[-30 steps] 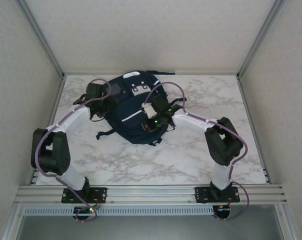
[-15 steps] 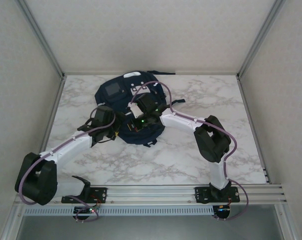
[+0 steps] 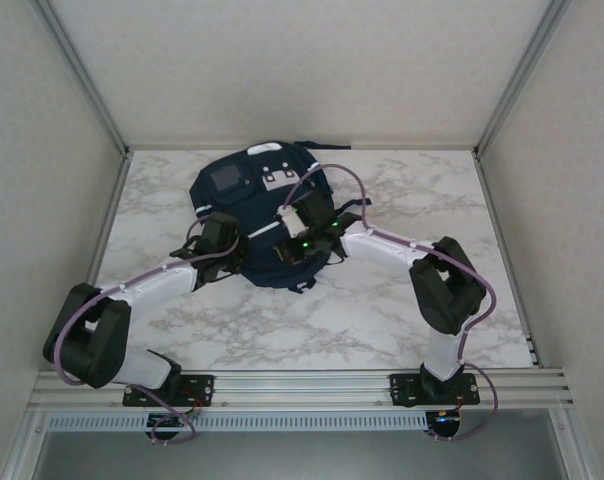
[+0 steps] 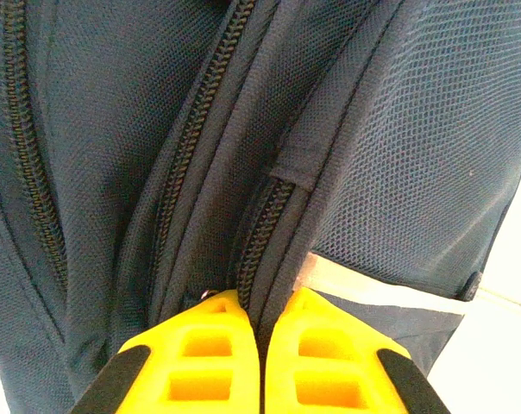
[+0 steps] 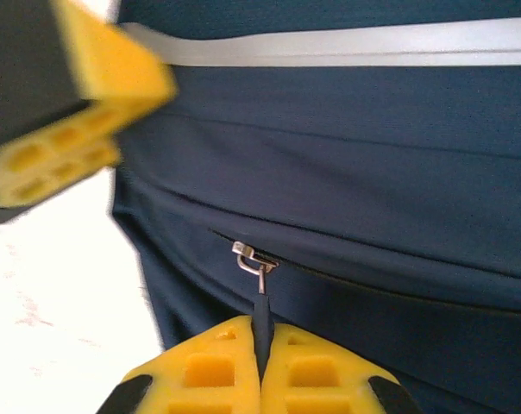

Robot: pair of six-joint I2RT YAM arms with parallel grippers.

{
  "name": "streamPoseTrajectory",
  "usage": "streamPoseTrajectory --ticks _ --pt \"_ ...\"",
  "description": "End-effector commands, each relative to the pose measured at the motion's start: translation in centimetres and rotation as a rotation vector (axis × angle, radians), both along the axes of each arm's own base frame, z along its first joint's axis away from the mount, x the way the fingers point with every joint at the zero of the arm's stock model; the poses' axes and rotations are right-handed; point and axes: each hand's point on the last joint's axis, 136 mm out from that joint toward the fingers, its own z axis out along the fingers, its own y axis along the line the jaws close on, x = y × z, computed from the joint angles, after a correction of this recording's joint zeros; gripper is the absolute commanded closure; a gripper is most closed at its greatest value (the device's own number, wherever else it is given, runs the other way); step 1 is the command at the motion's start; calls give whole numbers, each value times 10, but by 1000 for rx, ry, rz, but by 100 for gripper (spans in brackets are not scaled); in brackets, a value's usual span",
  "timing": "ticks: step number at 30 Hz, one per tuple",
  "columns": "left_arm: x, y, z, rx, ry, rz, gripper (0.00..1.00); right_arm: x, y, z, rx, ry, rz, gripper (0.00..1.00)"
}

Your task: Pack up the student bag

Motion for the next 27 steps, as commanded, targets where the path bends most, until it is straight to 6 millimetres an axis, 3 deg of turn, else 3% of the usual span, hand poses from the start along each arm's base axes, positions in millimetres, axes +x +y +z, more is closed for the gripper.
streamPoseTrajectory --ticks 1,5,10,12,14,17,18,19,20,21,23,27 --pt "-10 35 -4 92 -5 74 100 19 -63 -6 -120 -17 -98 100" --pt "-27 55 -9 127 28 58 100 40 -98 -7 -183 -52 -150 100" --pt "-27 92 -2 200 54 28 100 67 -132 -12 -232 -63 -223 100" --pt "-18 111 5 239 46 31 100 68 -128 -10 -203 -52 -213 100" --pt "-7 127 12 273 54 30 100 62 -109 -3 -109 -22 -167 100" --pt "6 132 24 278 50 23 100 53 -78 1 -5 16 -96 100" --pt "9 129 29 269 39 18 95 49 -68 0 12 26 -73 100" --pt "10 125 33 254 32 18 78 45 -57 0 28 33 -47 100" --pt "8 121 36 233 29 27 49 40 -45 -1 38 38 -20 100" --pt "6 116 38 212 24 31 37 38 -36 -1 46 37 -1 100" --pt "-1 103 44 146 15 48 25 33 -20 -5 51 41 32 100" --pt "-16 77 59 57 -31 95 16 30 1 -7 60 45 72 100"
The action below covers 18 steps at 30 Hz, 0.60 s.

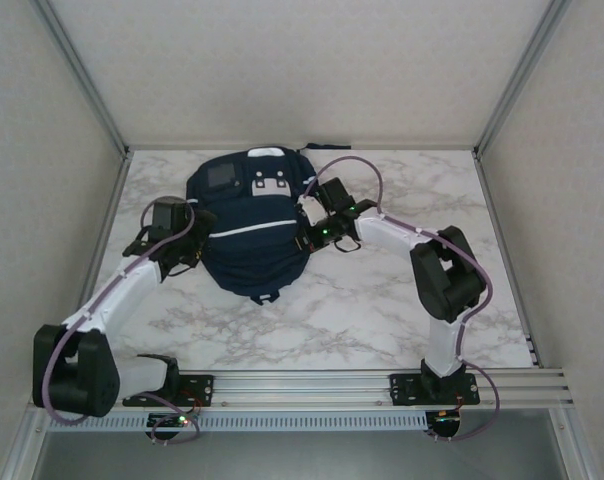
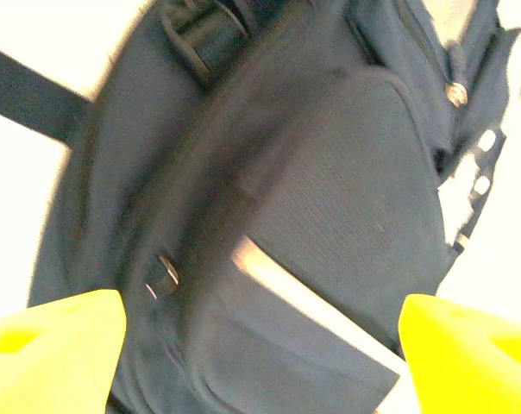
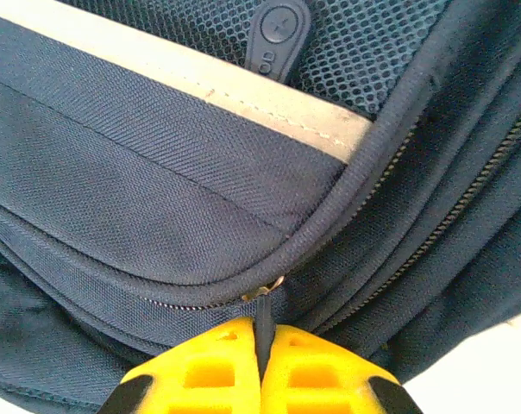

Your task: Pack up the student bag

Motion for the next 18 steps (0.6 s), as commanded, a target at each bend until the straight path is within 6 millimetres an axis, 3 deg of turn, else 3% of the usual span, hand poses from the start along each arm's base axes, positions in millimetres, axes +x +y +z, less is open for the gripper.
streamPoseTrajectory --ticks 1,8,14,18 --pt "-15 -16 11 -78 -20 81 16 0 30 14 57 -22 52 100" --pt "-8 -77 12 -198 -16 46 16 -6 37 20 81 -14 79 100" --pt "18 -130 -7 -242 6 1 19 -20 40 20 108 0 89 100" --pt "35 -139 -24 -203 11 12 31 -25 34 16 97 8 86 100"
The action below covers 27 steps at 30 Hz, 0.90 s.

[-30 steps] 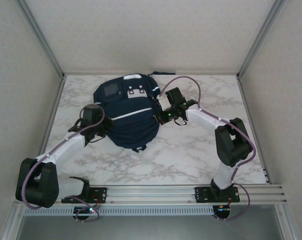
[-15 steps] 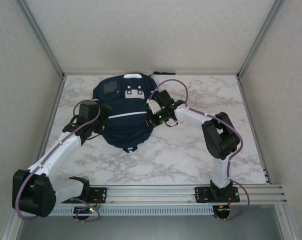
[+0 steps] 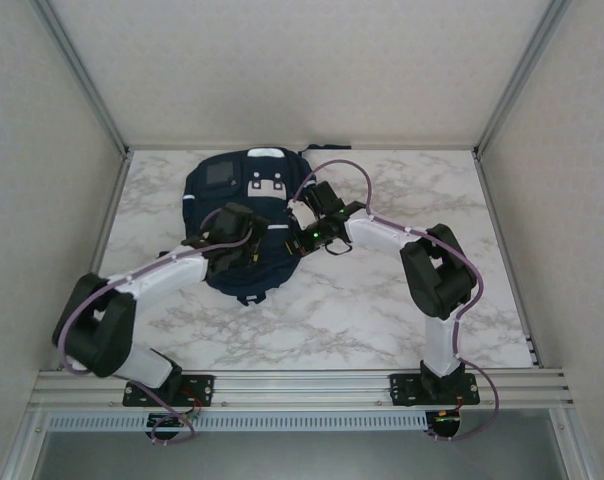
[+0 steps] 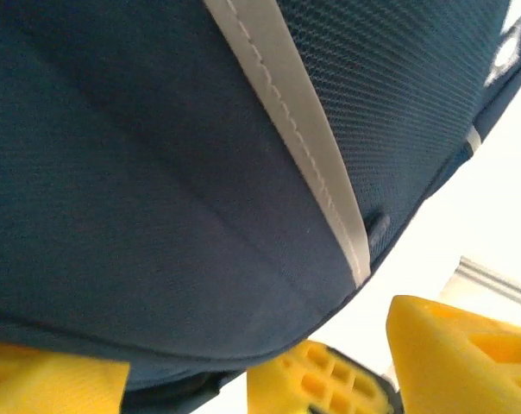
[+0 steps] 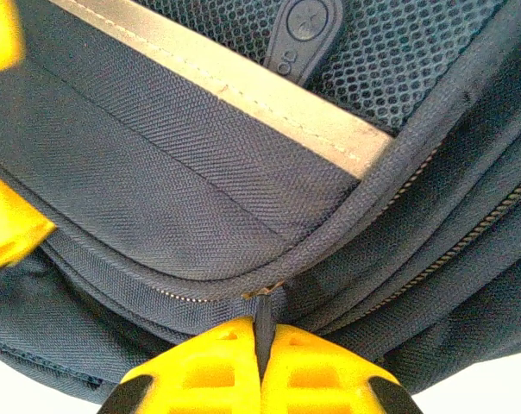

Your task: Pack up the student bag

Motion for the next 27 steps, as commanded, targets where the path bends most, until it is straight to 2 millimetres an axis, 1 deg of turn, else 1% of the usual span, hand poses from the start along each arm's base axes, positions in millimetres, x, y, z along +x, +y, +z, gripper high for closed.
streamPoseTrajectory --ticks 1,3,6,8,12,16,18,21,25,27 --pt "27 -7 10 -6 -78 55 38 -15 13 19 68 -20 49 100" --pt "29 -1 -1 39 -64 68 59 -17 9 18 54 -28 50 100" --pt "24 2 -14 42 -53 63 99 -12 -5 13 -18 -70 38 100" --pt "16 3 -20 41 -35 49 100 -2 -17 9 -60 -92 18 100" --pt "-10 14 -21 61 7 16 100 28 -42 3 -132 -122 -35 100" --pt "-34 27 -17 88 43 -8 100 56 -51 11 -133 -157 -72 100" --pt "-42 32 -14 90 40 -6 100 68 -54 14 -131 -169 -87 100" --pt "-46 35 -9 77 27 -3 100 83 -49 19 -122 -186 -95 100" --pt "-46 29 -7 53 24 -21 100 106 -37 20 -115 -204 -94 100" --pt "-45 25 -4 43 19 -33 100 122 -35 14 -140 -206 -108 100"
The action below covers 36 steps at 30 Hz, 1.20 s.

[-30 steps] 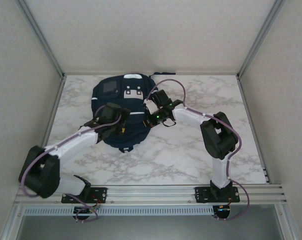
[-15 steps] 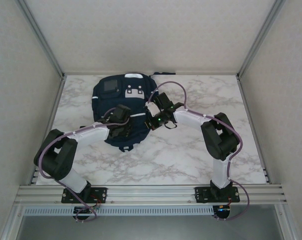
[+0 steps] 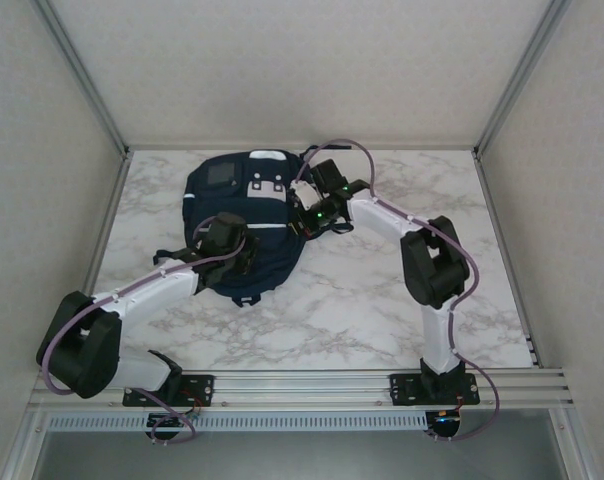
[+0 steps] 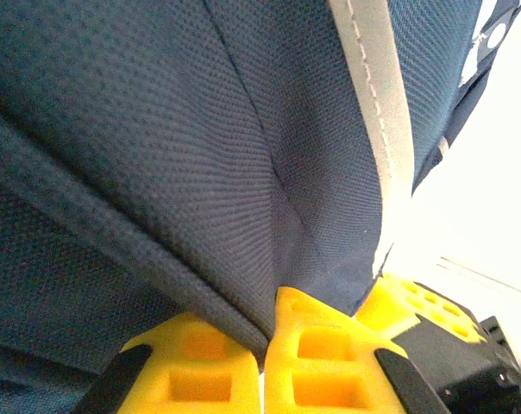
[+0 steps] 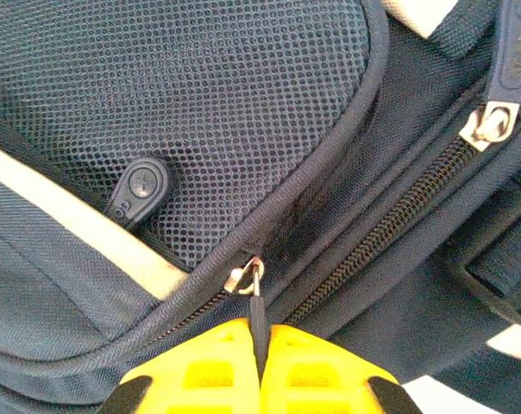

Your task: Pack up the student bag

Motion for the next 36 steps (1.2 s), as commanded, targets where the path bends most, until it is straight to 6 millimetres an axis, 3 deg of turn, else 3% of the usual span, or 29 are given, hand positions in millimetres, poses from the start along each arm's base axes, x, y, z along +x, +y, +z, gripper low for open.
streamPoseTrajectory --ticks 1,5,9,10,11,12,13,14,15,16,18,19,20,24,29,33,36 --pt "-22 7 -14 59 73 -46 100 70 -22 -6 -80 -131 -134 100" --pt "-22 5 -7 51 56 -58 100 85 -20 -4 -72 -123 -167 100" --pt "-20 3 -3 55 32 -76 100 79 -17 18 -3 -122 -194 100" --pt "-18 1 -1 60 21 -91 100 75 -16 25 19 -119 -196 94" --pt "-16 -1 2 75 12 -111 100 69 -16 32 46 -109 -200 80" --pt "-13 -2 6 99 -1 -135 91 62 -16 41 73 -108 -200 63" --pt "-11 -3 10 119 -13 -157 75 56 -18 47 89 -108 -204 53" --pt "-9 -3 15 148 -25 -176 51 51 -23 55 100 -116 -223 45" --pt "-6 -2 21 182 -44 -194 33 46 -31 59 96 -127 -249 36" --pt "-4 0 28 219 -62 -210 25 42 -39 61 82 -142 -280 31" --pt "3 11 46 333 -112 -241 18 40 -69 66 12 -202 -392 20" --pt "6 16 56 382 -139 -262 14 39 -86 64 -30 -225 -448 4" --pt "12 24 68 449 -168 -286 13 36 -106 61 -84 -250 -513 1" --pt "27 86 94 849 -176 -326 7 26 -199 44 -335 -361 -770 1" --pt "31 167 95 1212 -100 -240 6 3 -290 27 -487 -426 -977 1" --pt "27 217 76 1403 -67 -122 5 -3 -325 8 -483 -538 -1025 1" --pt "27 247 53 1380 -51 -13 6 -4 -333 -3 -350 -577 -1061 1"
